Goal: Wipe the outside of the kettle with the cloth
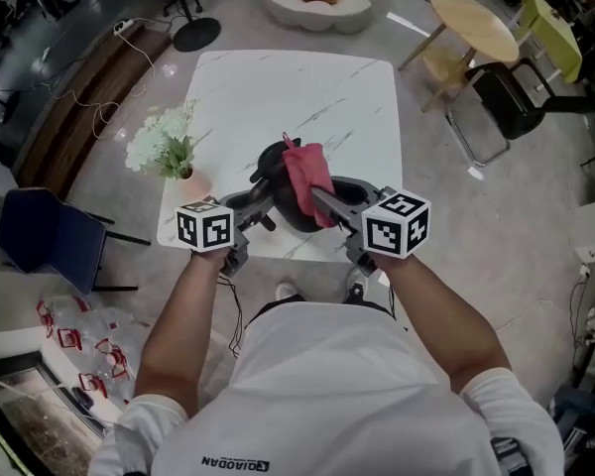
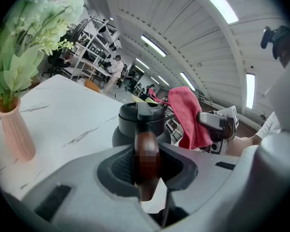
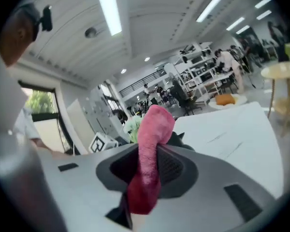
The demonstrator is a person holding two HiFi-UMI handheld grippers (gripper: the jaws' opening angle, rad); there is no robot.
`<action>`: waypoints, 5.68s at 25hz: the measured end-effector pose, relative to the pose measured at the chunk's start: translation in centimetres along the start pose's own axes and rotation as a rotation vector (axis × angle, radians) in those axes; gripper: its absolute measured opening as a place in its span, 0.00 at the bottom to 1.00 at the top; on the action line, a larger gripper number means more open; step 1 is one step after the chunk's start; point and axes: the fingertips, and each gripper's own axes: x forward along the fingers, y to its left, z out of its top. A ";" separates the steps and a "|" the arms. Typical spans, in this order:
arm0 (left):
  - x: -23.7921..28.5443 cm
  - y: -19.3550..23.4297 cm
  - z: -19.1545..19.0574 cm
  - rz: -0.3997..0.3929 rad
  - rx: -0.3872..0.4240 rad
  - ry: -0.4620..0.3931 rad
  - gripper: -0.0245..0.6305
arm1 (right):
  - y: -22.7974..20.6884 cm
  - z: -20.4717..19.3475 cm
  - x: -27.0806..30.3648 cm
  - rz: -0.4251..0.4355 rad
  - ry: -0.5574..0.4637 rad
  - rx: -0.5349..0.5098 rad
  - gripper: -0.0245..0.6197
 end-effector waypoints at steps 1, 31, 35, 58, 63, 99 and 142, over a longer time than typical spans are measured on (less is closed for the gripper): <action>-0.1 -0.2 -0.3 0.008 0.005 -0.016 0.19 | -0.1 0.4 0.2 0.009 -0.037 0.093 0.20; -2.0 -2.1 -6.6 0.049 0.231 0.218 0.19 | -8.2 -11.1 -1.9 -0.240 0.109 0.459 0.19; -2.1 -2.2 -6.8 0.045 0.229 0.200 0.19 | -9.4 -12.7 -2.2 -0.266 0.116 0.484 0.19; -1.7 -2.9 -7.5 -0.010 0.544 0.268 0.18 | -15.7 -15.3 -5.0 -0.405 0.281 0.311 0.19; -1.4 -3.3 -7.1 -0.034 0.760 0.318 0.18 | -13.3 -9.3 -5.8 -0.237 0.202 0.238 0.19; -1.0 -5.5 -7.7 -0.142 1.470 0.448 0.19 | -9.1 -10.9 -1.4 0.188 0.577 0.022 0.19; 0.4 -6.8 -7.0 -0.189 1.595 0.528 0.19 | -5.3 -0.3 -2.5 0.225 0.581 -0.305 0.19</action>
